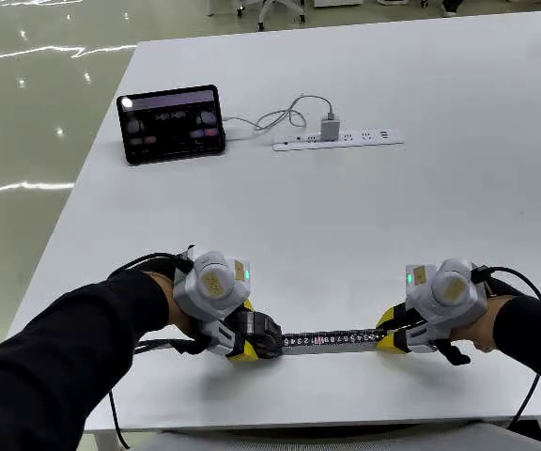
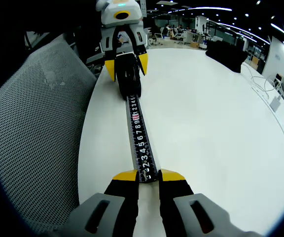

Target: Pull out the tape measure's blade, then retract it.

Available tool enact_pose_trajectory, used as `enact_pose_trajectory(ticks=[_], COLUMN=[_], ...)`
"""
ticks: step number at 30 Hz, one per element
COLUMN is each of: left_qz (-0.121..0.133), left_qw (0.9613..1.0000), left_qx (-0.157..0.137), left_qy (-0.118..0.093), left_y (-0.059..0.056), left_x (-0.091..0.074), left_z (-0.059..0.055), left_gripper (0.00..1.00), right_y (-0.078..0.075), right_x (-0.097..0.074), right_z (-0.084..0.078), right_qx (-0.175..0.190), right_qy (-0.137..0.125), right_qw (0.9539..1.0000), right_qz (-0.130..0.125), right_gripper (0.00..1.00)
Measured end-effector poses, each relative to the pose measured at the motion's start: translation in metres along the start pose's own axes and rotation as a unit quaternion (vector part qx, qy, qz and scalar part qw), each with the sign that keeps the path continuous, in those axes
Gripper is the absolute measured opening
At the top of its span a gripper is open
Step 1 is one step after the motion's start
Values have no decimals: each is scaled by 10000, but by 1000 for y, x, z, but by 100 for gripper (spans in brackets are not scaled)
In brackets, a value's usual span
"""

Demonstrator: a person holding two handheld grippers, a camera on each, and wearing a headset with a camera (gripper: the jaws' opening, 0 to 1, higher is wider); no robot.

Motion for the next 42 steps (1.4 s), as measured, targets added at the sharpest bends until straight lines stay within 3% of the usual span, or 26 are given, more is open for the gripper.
enact_pose_trajectory(ticks=[42], left_qz=[-16], left_qw=[10000], left_qx=[36], left_qy=[36], left_y=[-1], left_x=[0], left_z=[0], left_gripper=[34], right_y=[-1], right_x=[-12], right_z=[-15], right_qx=[26], right_qy=[114], right_qw=[9999], right_qz=[-1], right_gripper=[11])
Point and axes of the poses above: the centre of the closed fingertips' face, and the gripper's own axes: x roughly forward along the fingers, y roughly to its left, z roughly out of its top, the point moved 1 cm from there along -x, roughly backward along the fingers, and after that the axes turned 1 degree about x, right-handed, at the moved point
